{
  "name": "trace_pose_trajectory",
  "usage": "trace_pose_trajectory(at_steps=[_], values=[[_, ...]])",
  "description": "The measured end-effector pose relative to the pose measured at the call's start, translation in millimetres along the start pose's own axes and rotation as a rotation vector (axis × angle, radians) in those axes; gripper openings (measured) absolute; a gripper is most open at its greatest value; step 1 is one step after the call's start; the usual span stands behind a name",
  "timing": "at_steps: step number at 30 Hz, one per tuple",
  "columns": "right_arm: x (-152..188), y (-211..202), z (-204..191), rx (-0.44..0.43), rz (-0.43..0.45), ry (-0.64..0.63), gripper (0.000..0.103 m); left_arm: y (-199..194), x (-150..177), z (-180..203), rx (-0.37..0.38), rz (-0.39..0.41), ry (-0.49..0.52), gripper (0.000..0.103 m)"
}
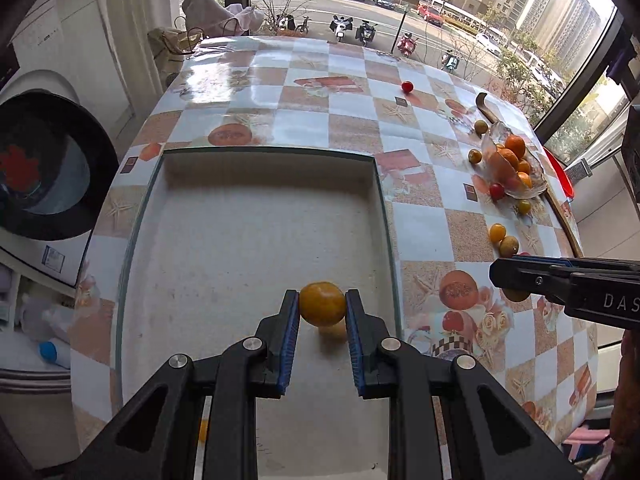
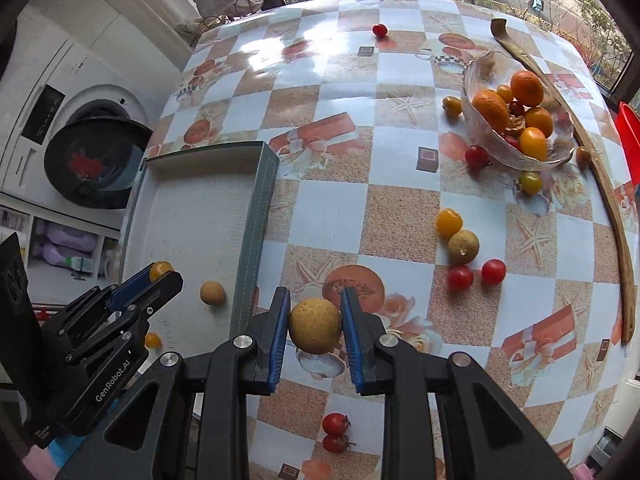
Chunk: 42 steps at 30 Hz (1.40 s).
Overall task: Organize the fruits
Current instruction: 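Carry both fruits into the white tray and open both tools, then grasp a red cherry tomato with the left tool while the right tool grasps another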
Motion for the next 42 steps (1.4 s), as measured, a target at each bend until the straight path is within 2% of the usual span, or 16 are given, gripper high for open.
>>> trace_pose_trajectory(at_steps=[4,10,19,25,27,28,29,30,31,33,37,42], values=[[-14,21,-35,-0.022,-0.025,-0.045,0.028,3,7,-37,-0.059,-0.012,-0.051,0.024],[-38,55,-69,-0.015,-0.052,-0.092,0.028,19,4,-71,-0.109,-0.027,-0.093,0.024],[-61,102,-79,0.053,-0.086,-0.108,0.028,46,-2,-82,-0.126,-0.066,-0.112,0.024],[-64,113,-86,0.106,-0.079,-0.159,0.029,50,0,-81,-0.127,-0.078,-0.111,0.025],[-64,114,-90,0.101,-0.084,-0.18,0.034,51,0,-79,-0.131,-0.086,-0.096,0.027],[-64,114,-92,0.087,-0.089,-0.184,0.043,51,0,-78,-0.123,-0.089,-0.09,0.037],[-64,114,-93,0.078,-0.093,-0.186,0.051,51,0,-77,-0.131,-0.092,-0.087,0.065],[-65,114,-94,0.077,-0.098,-0.185,0.054,50,-1,-76,-0.154,-0.08,-0.083,0.079],[-65,113,-94,0.071,-0.101,-0.181,0.056,46,-2,-75,-0.169,-0.054,-0.076,0.085],[-66,108,-95,0.056,-0.092,-0.168,0.06,42,-1,-75,-0.162,-0.053,-0.071,0.085],[-70,82,-91,0.0,-0.034,-0.14,0.082,40,0,-76,-0.168,-0.08,-0.064,0.085],[-68,50,-72,-0.029,0.015,-0.085,0.082,32,0,-64,-0.173,-0.09,-0.04,0.085]])
Point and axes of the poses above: each gripper's, at about its wrist camera, not at the fingertips, and y roughly the way its jaws point, z to its right, x to its underside, the point moved 2 cm from there along y, roughly the way its jaws point, and after that the axes turned 3 degrees about x, right-handed, at the moved point
